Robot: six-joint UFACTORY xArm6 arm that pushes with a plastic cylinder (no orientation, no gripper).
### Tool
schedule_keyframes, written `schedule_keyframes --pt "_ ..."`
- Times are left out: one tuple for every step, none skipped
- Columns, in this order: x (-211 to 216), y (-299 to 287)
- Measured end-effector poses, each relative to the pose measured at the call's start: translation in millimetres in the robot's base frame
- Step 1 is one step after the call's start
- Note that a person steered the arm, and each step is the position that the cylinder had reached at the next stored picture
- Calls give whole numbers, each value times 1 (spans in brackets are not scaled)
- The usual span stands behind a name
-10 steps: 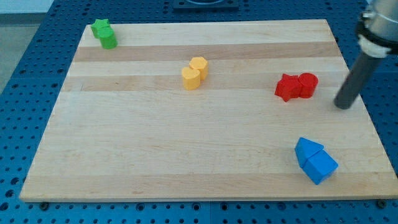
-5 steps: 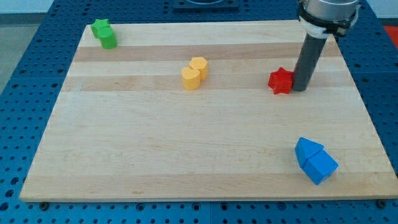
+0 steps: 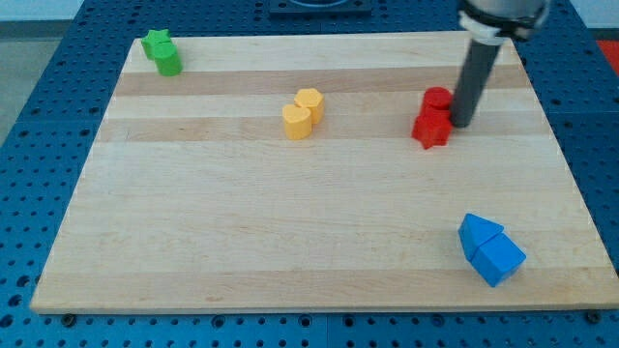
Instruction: Push the red circle towards the top of the yellow hexagon
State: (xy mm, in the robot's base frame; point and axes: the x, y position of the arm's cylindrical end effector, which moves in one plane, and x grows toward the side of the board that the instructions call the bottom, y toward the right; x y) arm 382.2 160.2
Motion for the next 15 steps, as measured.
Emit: schedule_keyframes --pt "-2 -18" --pt "-6 -5" --pt "-27 10" --pt "-42 -5" --pt "-37 -49" --pt "-32 -59" --pt "-14 -41" --pt "-8 -46" --pt "-9 -89" --pt "-9 -134" --pt "-10 -153" --pt "-10 -149" --pt "-10 -134" --pt "-18 -117" --pt "-37 -118"
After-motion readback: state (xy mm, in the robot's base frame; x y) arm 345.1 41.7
